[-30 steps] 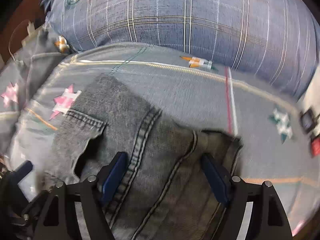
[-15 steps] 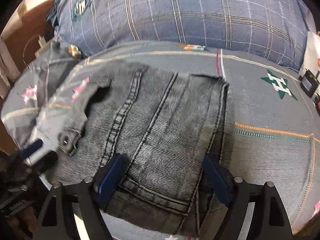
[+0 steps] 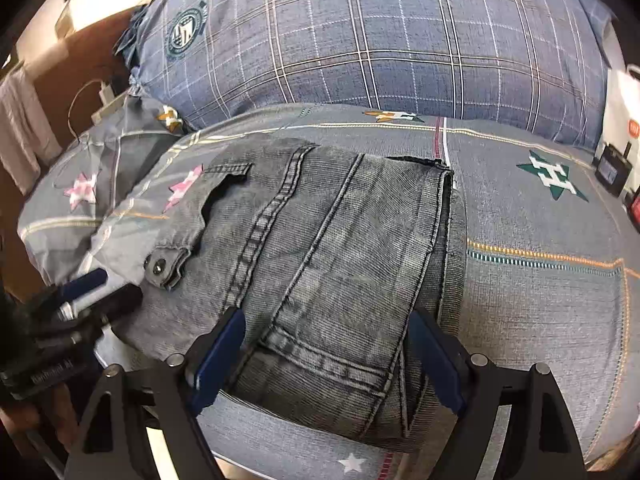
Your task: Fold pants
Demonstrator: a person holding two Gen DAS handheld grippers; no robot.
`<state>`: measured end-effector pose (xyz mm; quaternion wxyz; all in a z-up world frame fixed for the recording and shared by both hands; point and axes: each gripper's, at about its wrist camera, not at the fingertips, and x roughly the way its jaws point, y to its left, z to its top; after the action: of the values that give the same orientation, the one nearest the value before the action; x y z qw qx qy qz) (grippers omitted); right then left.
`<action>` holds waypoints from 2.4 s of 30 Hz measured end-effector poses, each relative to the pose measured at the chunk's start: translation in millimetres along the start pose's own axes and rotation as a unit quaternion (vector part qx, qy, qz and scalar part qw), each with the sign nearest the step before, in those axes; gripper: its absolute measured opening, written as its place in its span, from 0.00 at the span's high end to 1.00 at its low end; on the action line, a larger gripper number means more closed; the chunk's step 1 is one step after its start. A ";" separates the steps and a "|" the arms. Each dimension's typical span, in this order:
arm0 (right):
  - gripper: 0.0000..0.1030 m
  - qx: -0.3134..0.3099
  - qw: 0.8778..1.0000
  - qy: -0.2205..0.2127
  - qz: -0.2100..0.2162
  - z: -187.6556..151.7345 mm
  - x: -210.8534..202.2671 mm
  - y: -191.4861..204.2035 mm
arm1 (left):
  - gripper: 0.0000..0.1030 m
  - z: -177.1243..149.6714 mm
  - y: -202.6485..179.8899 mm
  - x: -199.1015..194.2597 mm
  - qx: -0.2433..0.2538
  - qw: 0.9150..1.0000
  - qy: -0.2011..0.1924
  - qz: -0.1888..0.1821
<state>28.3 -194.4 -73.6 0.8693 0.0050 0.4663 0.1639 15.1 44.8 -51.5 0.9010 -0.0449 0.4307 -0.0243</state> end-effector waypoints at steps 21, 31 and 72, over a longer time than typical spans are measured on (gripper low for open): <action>0.13 0.043 0.997 -0.063 0.007 -24.7 -8.4 -29.0 | 0.22 -2.6 24.2 -5.2 -0.041 0.999 0.020 0.022; 0.13 0.046 0.997 -0.068 0.007 -29.9 -11.8 -25.3 | 0.22 -7.6 28.3 -25.9 -0.055 0.998 0.025 0.020; 0.11 0.110 0.988 -0.108 0.001 -36.9 -32.3 -61.6 | 0.22 4.3 60.0 -14.9 -0.113 0.993 0.028 -0.022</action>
<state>-0.9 -267.3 -78.2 0.9085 0.1192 0.3849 0.1111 9.4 105.9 -43.5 0.8772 -0.1551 0.4544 0.0029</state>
